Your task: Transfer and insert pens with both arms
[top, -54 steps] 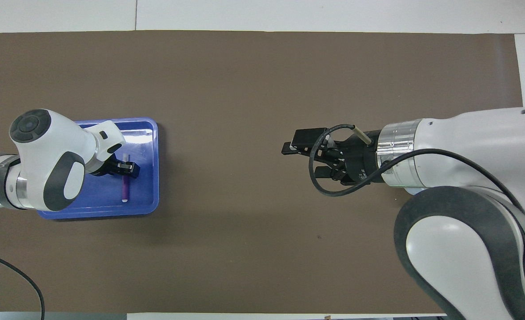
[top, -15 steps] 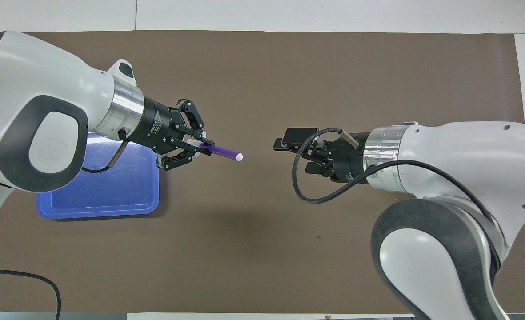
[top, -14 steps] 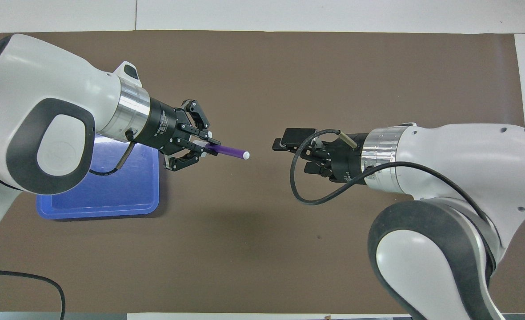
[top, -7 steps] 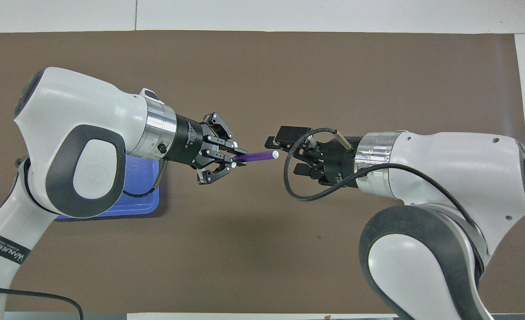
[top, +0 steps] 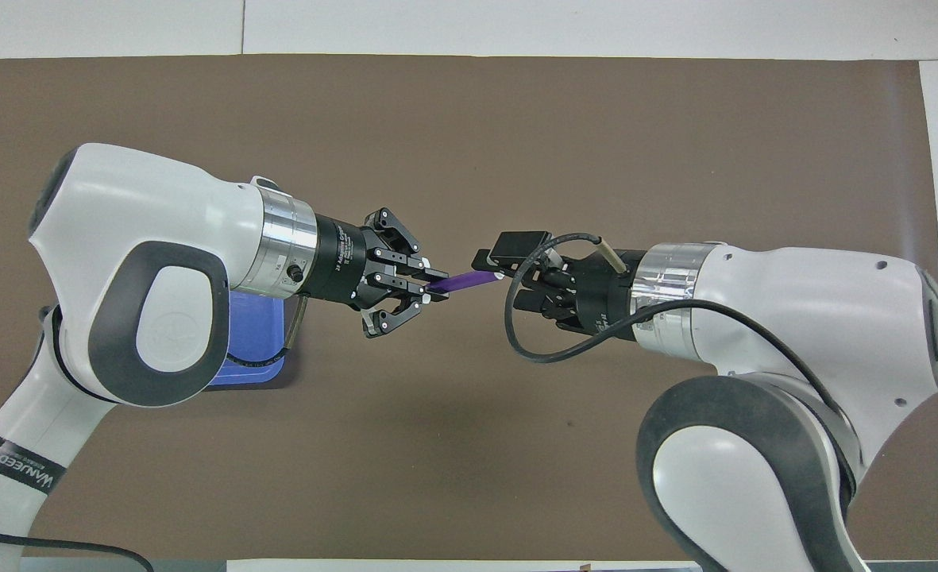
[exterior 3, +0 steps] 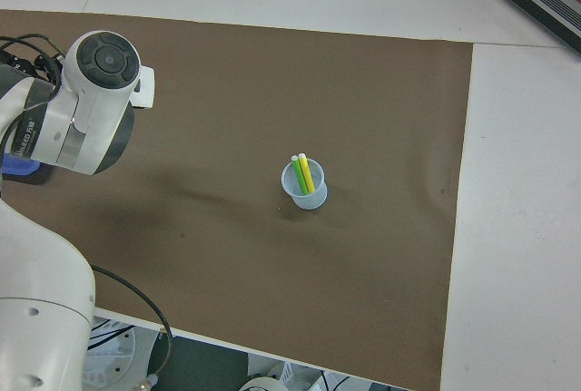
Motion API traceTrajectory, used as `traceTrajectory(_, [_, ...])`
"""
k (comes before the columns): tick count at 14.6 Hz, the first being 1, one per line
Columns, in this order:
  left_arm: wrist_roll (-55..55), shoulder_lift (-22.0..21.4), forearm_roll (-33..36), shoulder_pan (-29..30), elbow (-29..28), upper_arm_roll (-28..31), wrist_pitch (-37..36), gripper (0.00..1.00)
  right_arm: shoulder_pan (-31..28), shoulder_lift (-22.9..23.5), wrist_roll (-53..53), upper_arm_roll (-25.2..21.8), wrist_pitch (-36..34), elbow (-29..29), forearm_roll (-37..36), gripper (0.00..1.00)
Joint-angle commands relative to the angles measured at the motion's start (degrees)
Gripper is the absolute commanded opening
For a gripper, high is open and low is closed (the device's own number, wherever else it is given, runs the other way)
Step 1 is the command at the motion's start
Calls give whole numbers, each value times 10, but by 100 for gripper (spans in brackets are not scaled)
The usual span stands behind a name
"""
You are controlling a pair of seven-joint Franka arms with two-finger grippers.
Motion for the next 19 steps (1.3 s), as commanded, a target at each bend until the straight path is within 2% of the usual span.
traceTrajectory(1, [-5, -28, -27, 4, -22, 4, 11, 0, 1, -15, 4, 1, 11, -16, 13, 69])
traceTrajectory(4, [-8, -32, -29, 4, -29, 3, 17, 0, 1, -15, 4, 1, 13, -16, 13, 67])
traceTrajectory(10, [-17, -35, -40, 4, -33, 3, 30, 0, 1, -14, 5, 2, 17, -16, 13, 58])
traceTrajectory(19, [-20, -36, -48, -3, -37, 3, 43, 0, 8, -7, 5, 1, 22, -12, 14, 58])
